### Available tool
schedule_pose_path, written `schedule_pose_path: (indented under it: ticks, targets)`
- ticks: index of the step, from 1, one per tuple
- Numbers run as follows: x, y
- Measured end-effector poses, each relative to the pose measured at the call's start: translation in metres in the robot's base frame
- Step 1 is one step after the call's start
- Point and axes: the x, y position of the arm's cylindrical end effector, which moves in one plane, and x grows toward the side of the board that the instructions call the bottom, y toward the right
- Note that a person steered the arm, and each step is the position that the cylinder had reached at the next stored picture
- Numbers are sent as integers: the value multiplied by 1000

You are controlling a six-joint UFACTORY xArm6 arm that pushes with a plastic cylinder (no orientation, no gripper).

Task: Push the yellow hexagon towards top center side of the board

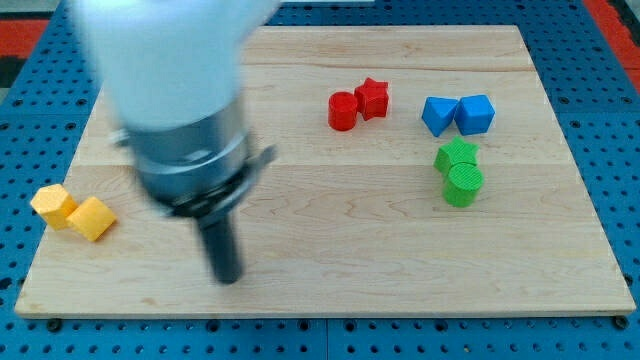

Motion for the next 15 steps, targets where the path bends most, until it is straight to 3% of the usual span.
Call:
schedule_pose_path:
  ticks: [1, 3, 6, 10, 14, 15]
  targets:
    - [21, -91]
    - [-11, -178]
    - [-94, -176]
    - [-154, -72]
    - [-324, 46]
    - [-350, 73]
